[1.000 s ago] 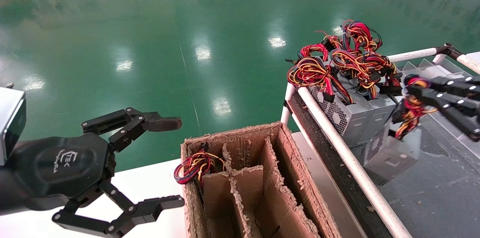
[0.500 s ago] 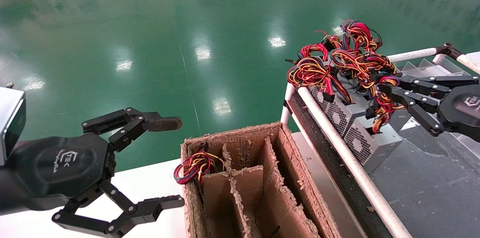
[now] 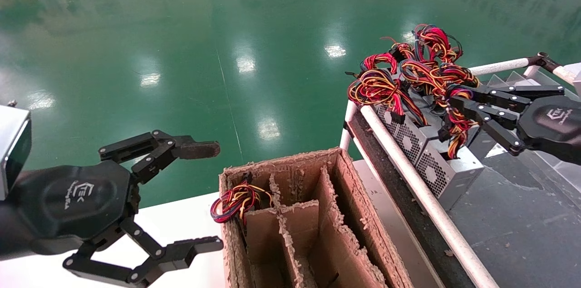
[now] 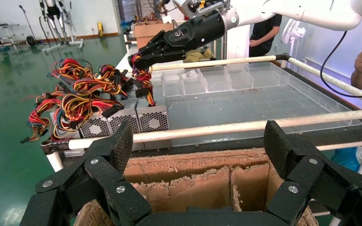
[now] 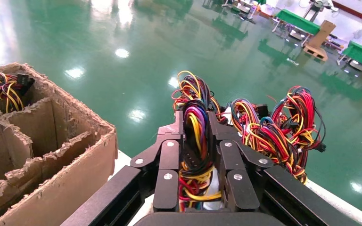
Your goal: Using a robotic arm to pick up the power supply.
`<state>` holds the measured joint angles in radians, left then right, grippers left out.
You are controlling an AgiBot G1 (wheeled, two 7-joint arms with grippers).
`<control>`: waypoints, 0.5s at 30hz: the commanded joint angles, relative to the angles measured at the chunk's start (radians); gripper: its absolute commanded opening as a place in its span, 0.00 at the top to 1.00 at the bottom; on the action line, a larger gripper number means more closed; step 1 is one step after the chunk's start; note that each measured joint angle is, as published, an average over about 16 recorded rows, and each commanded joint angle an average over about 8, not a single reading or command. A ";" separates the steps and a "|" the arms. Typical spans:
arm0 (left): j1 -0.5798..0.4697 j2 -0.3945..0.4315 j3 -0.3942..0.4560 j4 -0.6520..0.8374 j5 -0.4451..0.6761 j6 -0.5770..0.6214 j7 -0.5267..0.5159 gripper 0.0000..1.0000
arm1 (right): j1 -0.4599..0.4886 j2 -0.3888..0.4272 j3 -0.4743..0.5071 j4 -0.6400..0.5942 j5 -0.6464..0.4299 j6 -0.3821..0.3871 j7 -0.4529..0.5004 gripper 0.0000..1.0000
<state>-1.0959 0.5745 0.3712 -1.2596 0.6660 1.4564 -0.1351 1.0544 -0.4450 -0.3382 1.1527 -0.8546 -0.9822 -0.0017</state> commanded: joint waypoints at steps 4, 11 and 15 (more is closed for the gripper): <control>0.000 0.000 0.000 0.000 0.000 0.000 0.000 0.00 | 0.021 -0.009 -0.012 -0.020 -0.014 -0.017 0.007 0.00; 0.000 0.000 0.000 0.000 0.000 0.000 0.000 0.00 | 0.010 -0.001 -0.012 -0.029 0.001 -0.029 0.023 0.00; 0.000 0.000 0.000 0.000 0.000 0.000 0.000 0.00 | -0.002 0.008 -0.010 -0.025 0.012 -0.032 0.035 0.00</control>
<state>-1.0960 0.5745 0.3713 -1.2596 0.6659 1.4563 -0.1351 1.0573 -0.4363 -0.3531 1.1281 -0.8480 -1.0138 0.0436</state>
